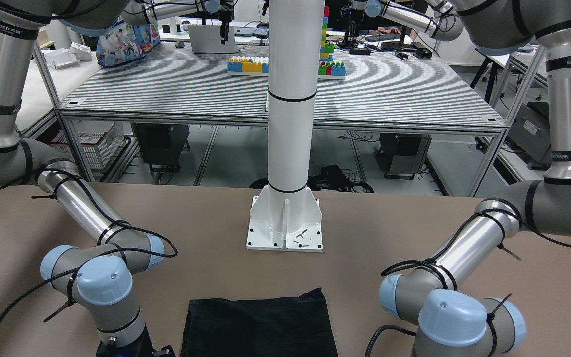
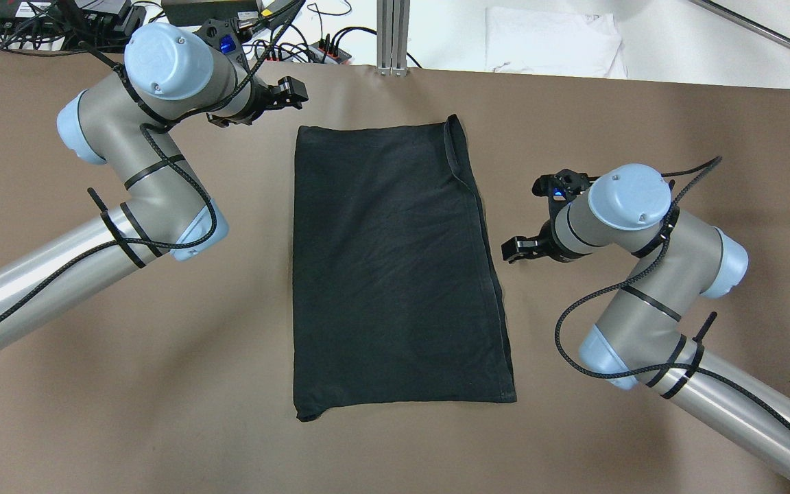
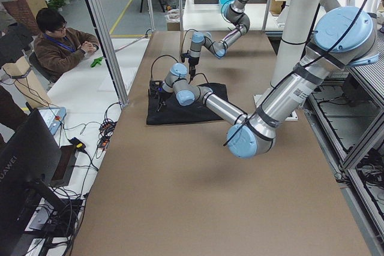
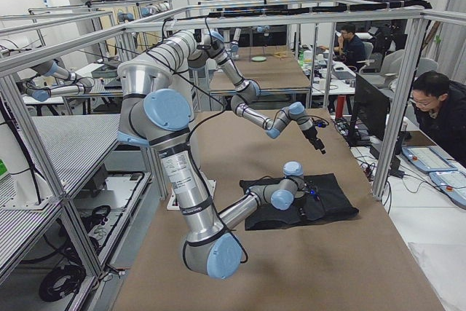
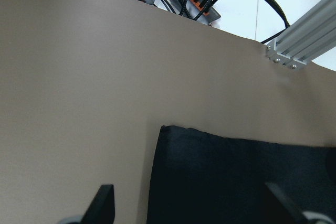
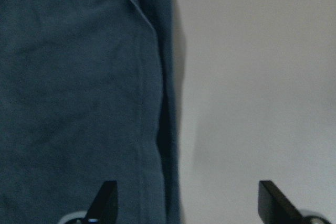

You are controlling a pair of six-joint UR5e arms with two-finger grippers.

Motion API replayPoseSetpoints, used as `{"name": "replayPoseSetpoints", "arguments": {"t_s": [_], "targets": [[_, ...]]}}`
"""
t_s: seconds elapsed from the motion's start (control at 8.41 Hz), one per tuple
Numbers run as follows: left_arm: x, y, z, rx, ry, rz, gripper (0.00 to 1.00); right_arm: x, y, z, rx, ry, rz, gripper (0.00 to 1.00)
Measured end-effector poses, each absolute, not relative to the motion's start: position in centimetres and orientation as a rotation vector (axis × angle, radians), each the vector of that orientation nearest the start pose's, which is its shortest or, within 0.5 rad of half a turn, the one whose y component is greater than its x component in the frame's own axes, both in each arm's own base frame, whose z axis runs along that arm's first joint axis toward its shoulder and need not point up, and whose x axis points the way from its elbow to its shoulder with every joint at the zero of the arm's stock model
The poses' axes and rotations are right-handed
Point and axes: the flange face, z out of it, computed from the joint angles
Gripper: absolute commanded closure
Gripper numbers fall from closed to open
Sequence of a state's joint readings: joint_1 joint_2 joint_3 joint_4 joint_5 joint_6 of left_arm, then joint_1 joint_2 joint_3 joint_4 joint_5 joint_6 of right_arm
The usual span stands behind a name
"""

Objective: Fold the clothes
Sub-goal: 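Move the right gripper to the shirt's far edge while the left arm withdraws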

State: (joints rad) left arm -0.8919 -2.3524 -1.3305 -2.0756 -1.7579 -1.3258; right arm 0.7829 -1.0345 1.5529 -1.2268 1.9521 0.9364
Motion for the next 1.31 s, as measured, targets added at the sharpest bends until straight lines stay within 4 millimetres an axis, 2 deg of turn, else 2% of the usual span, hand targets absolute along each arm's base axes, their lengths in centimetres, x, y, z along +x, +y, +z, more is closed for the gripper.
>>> {"name": "replayPoseSetpoints", "arguments": {"t_s": [0.36,0.48,0.59,0.71,0.95,1.07,1.31], "targets": [[37.3,-67.9,22.5,0.435,0.983,-0.443,0.00,-47.9,-61.5,20.8,0.389,-0.899,-0.012,0.06],[35.9,-68.4,22.7,0.432,0.986,-0.430,0.00,-49.8,-62.9,18.0,0.411,-0.891,-0.003,0.06],[34.1,-69.0,23.2,0.428,0.988,-0.417,0.00,-51.3,-64.0,16.7,0.430,-0.891,-0.001,0.06],[31.6,-69.6,24.0,0.424,0.992,-0.396,0.00,-52.6,-65.0,17.1,0.452,-0.897,0.000,0.06],[26.8,-70.2,25.8,0.425,0.993,-0.333,0.00,-54.5,-66.9,20.6,0.495,-0.900,0.006,0.06],[25.6,-70.1,26.5,0.428,0.992,-0.315,0.00,-54.9,-67.4,22.1,0.507,-0.890,0.013,0.06],[24.7,-69.9,26.7,0.433,0.993,-0.302,0.00,-55.6,-68.0,24.4,0.517,-0.879,0.019,0.06]]}}
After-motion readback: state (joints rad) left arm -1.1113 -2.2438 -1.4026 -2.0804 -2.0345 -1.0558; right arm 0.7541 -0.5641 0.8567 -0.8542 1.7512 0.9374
